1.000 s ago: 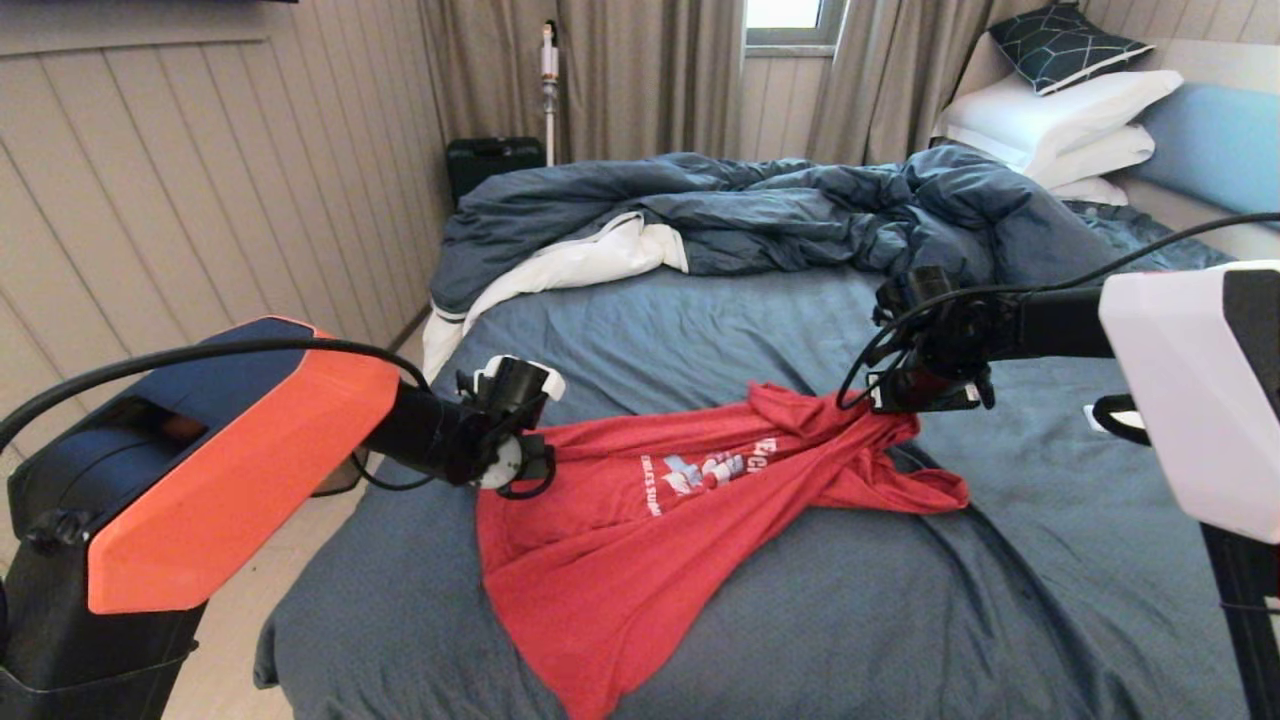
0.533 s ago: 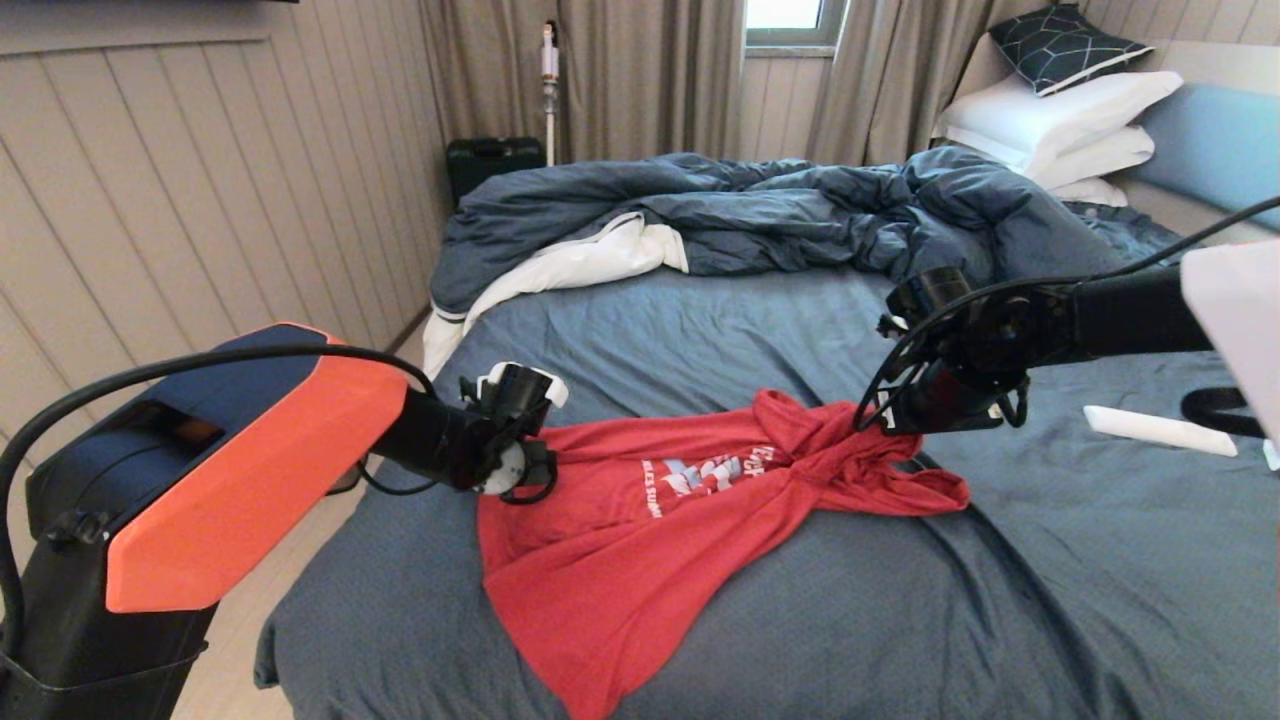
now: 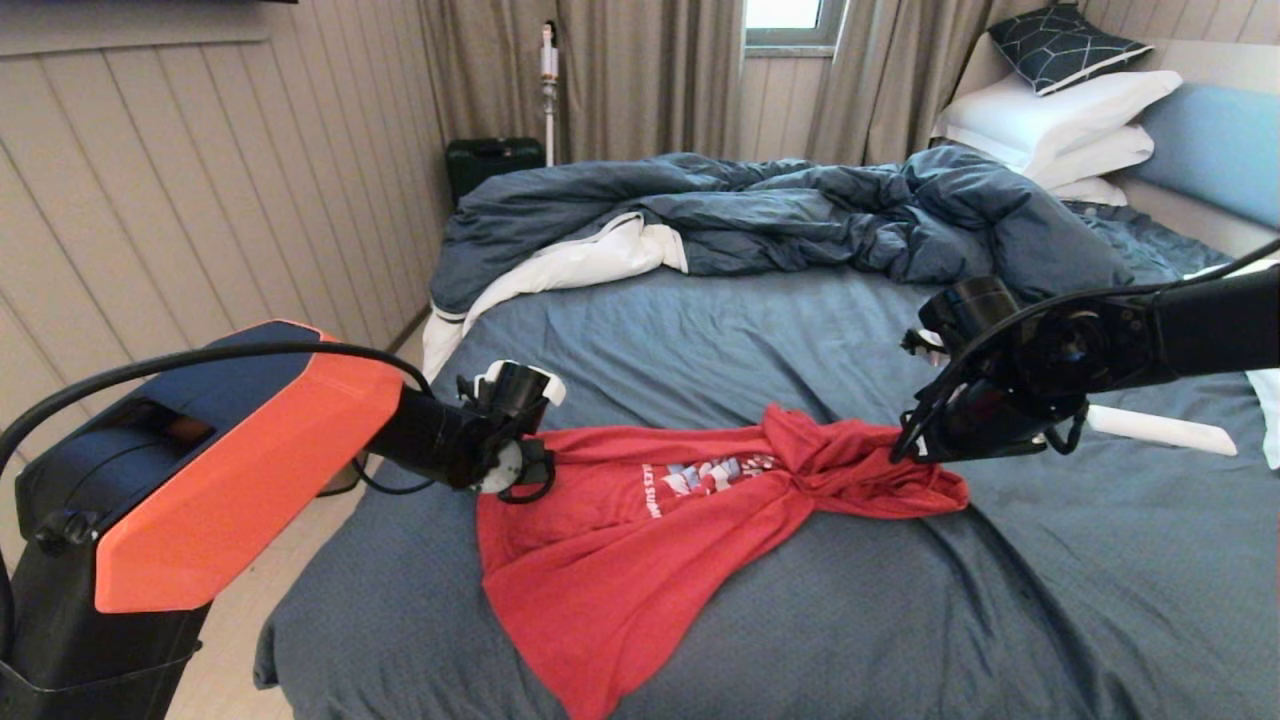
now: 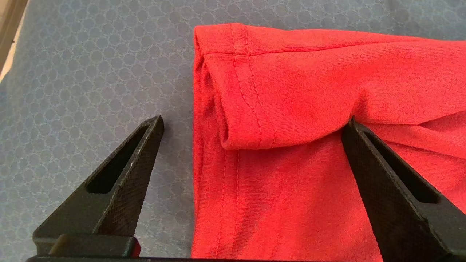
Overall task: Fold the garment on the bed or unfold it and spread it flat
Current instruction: Unford the red T-shirt
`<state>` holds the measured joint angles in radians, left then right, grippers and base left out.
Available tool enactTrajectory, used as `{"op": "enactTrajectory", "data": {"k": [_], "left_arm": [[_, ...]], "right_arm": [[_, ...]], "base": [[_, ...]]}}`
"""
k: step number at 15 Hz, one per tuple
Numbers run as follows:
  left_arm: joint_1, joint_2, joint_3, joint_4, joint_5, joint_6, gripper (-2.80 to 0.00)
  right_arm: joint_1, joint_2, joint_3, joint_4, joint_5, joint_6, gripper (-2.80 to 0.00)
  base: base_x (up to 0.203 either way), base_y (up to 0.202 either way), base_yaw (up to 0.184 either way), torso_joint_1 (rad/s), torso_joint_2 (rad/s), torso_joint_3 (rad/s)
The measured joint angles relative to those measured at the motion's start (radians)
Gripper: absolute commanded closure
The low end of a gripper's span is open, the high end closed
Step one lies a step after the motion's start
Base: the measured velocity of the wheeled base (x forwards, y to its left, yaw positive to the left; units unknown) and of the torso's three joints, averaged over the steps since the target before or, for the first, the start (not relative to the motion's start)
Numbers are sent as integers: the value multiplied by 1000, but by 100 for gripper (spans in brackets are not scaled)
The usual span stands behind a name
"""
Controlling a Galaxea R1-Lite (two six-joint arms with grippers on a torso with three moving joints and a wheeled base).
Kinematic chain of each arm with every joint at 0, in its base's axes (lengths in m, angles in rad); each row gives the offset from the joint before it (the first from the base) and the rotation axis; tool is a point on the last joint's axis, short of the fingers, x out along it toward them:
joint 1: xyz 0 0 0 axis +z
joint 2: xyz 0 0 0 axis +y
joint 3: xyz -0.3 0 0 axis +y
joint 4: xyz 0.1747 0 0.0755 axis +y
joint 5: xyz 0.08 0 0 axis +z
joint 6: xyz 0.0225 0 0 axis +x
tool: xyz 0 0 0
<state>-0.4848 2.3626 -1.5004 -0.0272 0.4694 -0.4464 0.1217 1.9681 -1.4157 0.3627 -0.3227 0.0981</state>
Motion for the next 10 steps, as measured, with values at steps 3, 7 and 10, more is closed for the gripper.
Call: {"op": "enactTrajectory", "data": {"k": [3, 7, 10], "left_arm": [[0, 0, 0, 0, -1, 0, -280], [1, -1, -10, 0, 0, 2, -280], [2, 1, -14, 0, 0, 2, -280]], "right_arm": [[0, -19, -4, -6, 1, 5, -280], [0, -40, -49, -8, 2, 3, -280], [34, 14, -71, -27, 1, 7, -280]], "base": [[0, 0, 0, 0, 0, 0], [0, 0, 0, 0, 0, 0], [0, 0, 0, 0, 0, 0]]}}
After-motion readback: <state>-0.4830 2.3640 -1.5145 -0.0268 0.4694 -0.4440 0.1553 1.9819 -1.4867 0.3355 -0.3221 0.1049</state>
